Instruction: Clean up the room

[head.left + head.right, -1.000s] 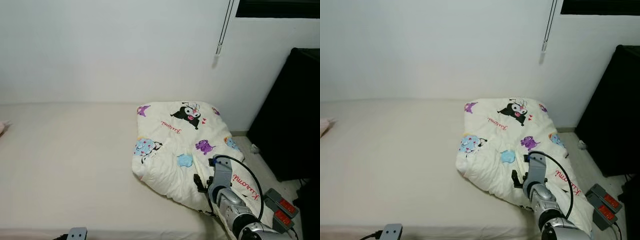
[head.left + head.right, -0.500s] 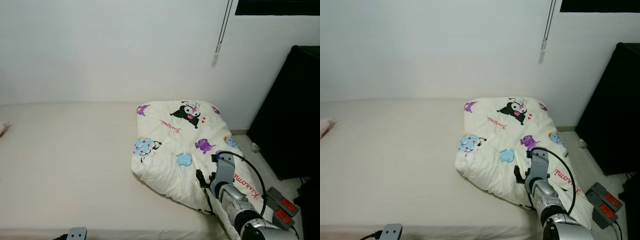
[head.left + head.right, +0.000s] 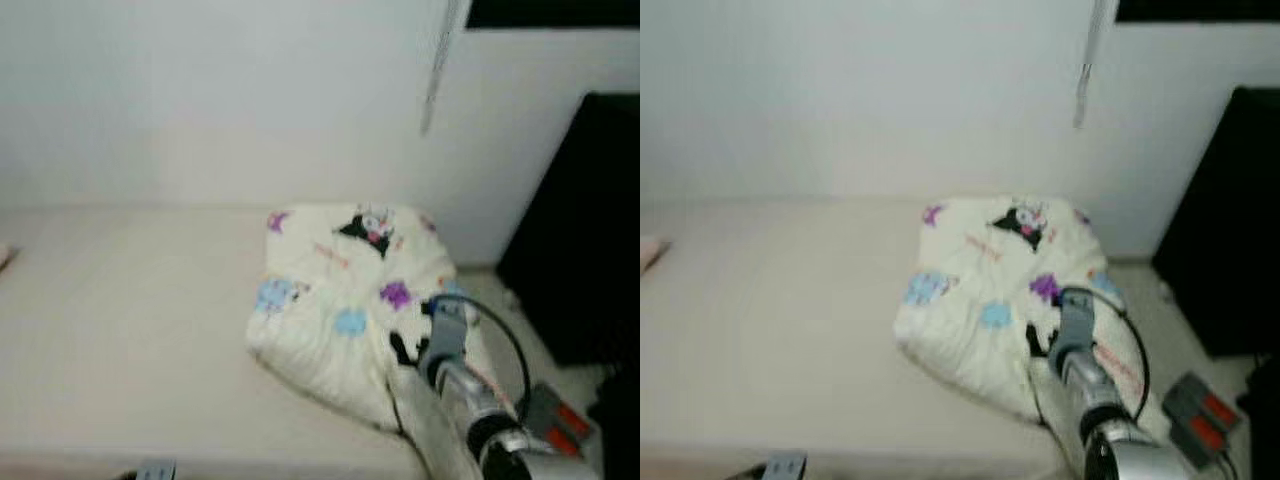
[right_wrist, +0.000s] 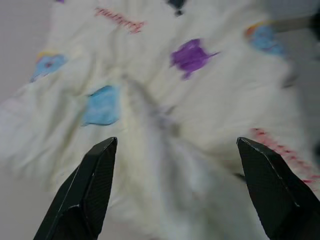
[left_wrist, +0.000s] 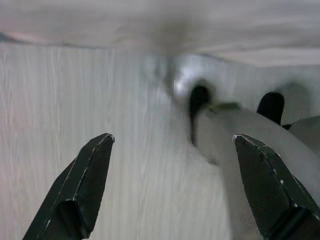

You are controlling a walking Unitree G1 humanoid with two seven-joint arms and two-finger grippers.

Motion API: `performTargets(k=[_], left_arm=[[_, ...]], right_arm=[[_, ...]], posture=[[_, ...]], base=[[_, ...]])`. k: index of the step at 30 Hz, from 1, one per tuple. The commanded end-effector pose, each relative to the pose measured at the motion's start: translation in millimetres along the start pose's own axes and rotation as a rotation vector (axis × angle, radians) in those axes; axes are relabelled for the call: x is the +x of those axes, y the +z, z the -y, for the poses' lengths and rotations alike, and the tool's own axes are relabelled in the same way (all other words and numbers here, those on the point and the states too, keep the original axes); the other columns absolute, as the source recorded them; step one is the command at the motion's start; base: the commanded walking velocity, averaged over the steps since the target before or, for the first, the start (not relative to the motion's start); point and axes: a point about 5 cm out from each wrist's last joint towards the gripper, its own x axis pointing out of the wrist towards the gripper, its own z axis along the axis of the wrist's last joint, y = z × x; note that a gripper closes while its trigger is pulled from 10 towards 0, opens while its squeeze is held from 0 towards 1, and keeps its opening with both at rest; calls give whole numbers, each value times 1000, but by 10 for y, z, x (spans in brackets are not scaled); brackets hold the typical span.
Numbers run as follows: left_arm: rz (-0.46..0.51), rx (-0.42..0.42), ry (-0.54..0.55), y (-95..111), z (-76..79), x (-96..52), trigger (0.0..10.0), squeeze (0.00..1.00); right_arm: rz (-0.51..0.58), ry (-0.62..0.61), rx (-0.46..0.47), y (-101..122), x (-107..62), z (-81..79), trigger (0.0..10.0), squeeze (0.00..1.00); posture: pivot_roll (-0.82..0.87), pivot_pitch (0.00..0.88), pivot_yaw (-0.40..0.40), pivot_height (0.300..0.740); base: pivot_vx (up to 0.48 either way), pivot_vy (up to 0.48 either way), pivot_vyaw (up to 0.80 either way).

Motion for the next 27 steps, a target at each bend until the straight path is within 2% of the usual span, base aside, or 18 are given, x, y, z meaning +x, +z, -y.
performTargets(k=[1, 7, 16, 17, 18, 20, 21, 24, 27], left_arm=[[-16, -6, 8, -47, -18, -7, 10000, 0], [-1, -22, 18, -42, -20, -9, 10000, 0], [79, -64, 63, 0, -39, -19, 10000, 0], [180, -78, 88, 343, -156, 2, 10000, 0], [180, -78, 88, 343, -156, 2, 10000, 0], [271, -95, 102, 698, -252, -2, 10000, 0], [303, -110, 105, 798, -273, -10, 10000, 0], [379, -150, 107, 973, -316, -38, 10000, 0], [414, -161, 110, 1068, -350, -56, 10000, 0]], right_arm=[[-7, 8, 17, -35, 1, -46, 10000, 0], [-31, 9, 25, -85, -9, -39, 10000, 0], [-2, 87, 65, -42, 6, -133, 10000, 0], [16, 122, 71, -10, 16, -188, 10000, 0], [16, 122, 71, -10, 16, -188, 10000, 0], [22, 135, 69, 3, 20, -210, 10000, 0], [24, 138, 66, 7, 20, -213, 10000, 0], [36, 134, 30, 52, 24, -188, 10000, 0], [52, 124, -5, 116, 30, -147, 10000, 0]], posture=[[-16, 11, -4, 740], [-15, 10, -7, 740], [-8, 9, -11, 715], [-1, 12, -8, 705], [-1, 12, -8, 705], [1, 16, -7, 695], [7, 24, -5, 690], [12, 35, -2, 675], [18, 50, 2, 665]], base=[[0, 0, 0], [0, 0, 0], [0, 0, 0], [0, 0, 0], [0, 0, 0], [0, 0, 0], [0, 0, 0], [0, 0, 0], [0, 0, 0]])
